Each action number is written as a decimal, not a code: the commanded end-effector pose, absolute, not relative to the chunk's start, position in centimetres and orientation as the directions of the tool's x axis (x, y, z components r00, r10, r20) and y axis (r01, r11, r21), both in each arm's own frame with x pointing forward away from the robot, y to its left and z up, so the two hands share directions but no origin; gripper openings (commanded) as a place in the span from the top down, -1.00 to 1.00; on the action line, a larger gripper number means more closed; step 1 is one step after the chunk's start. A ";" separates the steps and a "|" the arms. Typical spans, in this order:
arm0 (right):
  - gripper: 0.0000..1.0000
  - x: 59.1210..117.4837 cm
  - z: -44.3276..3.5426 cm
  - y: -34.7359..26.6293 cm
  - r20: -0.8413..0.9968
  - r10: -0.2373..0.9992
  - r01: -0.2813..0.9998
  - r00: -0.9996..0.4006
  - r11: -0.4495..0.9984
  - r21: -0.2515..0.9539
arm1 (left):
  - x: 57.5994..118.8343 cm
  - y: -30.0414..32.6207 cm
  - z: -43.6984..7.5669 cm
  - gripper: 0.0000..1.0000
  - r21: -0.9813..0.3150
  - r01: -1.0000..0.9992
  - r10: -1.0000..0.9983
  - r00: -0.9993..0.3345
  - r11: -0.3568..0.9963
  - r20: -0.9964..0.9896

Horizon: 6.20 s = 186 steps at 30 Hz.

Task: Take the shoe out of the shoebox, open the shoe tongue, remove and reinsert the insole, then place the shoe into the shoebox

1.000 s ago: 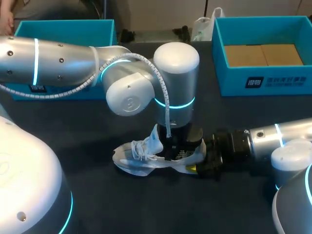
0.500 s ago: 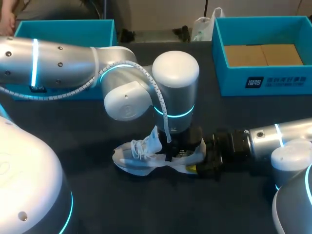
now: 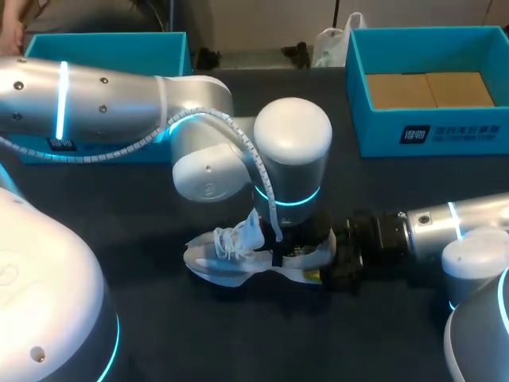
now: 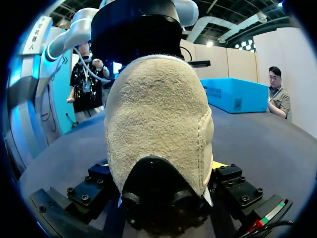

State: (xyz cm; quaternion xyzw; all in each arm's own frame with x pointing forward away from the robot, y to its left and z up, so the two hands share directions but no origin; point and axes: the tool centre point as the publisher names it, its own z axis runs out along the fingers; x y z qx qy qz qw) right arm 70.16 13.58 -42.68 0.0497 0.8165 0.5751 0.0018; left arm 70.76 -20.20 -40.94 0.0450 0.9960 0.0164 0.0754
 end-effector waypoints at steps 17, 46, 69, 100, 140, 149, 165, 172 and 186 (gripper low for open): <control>1.00 70.0 -42.8 13.9 0.054 0.085 0.080 -0.995 0.337 0.938 | 72.5 -19.0 -39.9 1.00 -0.024 0.054 0.053 -0.998 0.998 -0.041; 1.00 70.0 -42.8 13.9 0.054 0.085 0.080 -0.995 0.337 0.938 | 70.0 -20.8 -34.9 1.00 -0.268 0.007 0.021 -0.999 0.963 0.050; 1.00 70.0 -42.8 13.9 0.054 0.085 0.080 -0.995 0.337 0.938 | 69.2 -22.8 -32.6 -0.17 -0.322 -0.054 -0.110 -0.981 0.945 -0.157; 1.00 70.0 -42.8 13.9 0.054 0.085 0.080 -0.995 0.337 0.938 | 67.5 -25.3 -34.0 0.04 -0.349 -0.122 -0.271 -0.868 0.929 -0.416; 1.00 70.0 -42.8 13.9 0.054 0.085 0.080 -0.995 0.337 0.938 | 69.0 -24.2 -34.1 0.40 -0.399 -0.138 -0.339 -0.802 0.907 -0.492; 1.00 70.0 -42.8 13.9 0.054 0.085 0.080 -0.995 0.337 0.938 | 68.8 -24.0 -34.1 0.74 -0.404 -0.109 -0.321 -0.800 0.908 -0.506; 1.00 70.0 -42.8 13.9 0.054 0.085 0.080 -0.995 0.337 0.938 | 68.5 -23.8 -34.8 0.17 -0.398 -0.052 -0.283 -0.786 0.916 -0.550; 1.00 70.0 -42.8 13.9 0.054 0.085 0.080 -0.995 0.337 0.938 | 69.1 -24.0 -34.9 0.35 -0.405 -0.044 -0.285 -0.778 0.913 -0.559; 1.00 70.0 -42.8 13.9 0.054 0.085 0.080 -0.995 0.337 0.938 | 69.8 -24.7 -33.1 1.00 -0.469 -0.052 -0.332 -0.773 0.882 -0.540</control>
